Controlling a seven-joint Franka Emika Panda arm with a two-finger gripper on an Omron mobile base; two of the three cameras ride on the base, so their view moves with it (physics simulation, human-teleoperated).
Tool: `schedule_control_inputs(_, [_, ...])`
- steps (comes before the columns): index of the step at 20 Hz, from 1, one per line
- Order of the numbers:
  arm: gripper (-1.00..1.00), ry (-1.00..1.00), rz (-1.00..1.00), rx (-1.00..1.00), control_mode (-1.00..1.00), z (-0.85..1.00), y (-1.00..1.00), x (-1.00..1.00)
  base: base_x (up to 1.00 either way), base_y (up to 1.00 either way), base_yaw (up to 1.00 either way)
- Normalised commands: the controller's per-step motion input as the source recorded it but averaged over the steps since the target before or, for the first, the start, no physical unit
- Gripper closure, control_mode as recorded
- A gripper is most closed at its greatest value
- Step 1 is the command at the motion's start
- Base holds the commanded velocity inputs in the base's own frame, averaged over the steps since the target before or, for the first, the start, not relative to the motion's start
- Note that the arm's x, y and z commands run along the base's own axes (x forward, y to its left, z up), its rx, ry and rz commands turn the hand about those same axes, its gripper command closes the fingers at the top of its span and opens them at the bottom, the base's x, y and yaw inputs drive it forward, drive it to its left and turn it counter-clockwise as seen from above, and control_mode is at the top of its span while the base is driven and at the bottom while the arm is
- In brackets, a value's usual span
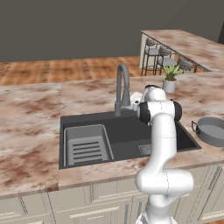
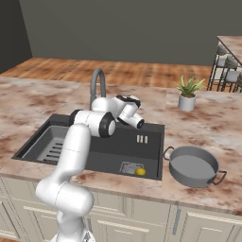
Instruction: Dump the lemon from the pot into the sink. Then turn on the water and wash the lemon. Then turn off the water and put the lemon back in the pot.
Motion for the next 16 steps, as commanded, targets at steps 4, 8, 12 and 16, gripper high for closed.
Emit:
schedule_control_inputs(4, [1.00, 0.00, 0.00, 0.02, -1.00, 0.00, -0.51, 0.00, 0.00, 0.00, 0.00])
schedule_control_inputs(8, [1.00, 0.00, 0.00, 0.03, -1.00, 0.00, -0.49, 0.05, 0.00, 0.00, 0.00])
schedule_control_inputs(12, [1.00, 0.00, 0.00, 0.03, -1.00, 0.00, -0.40, 0.15, 0.00, 0.00, 0.00])
schedule_control_inputs(16, [1.00, 0.00, 0.00, 0.05, -1.00, 0.00, -0.37, 0.20, 0.00, 0.00, 0.00])
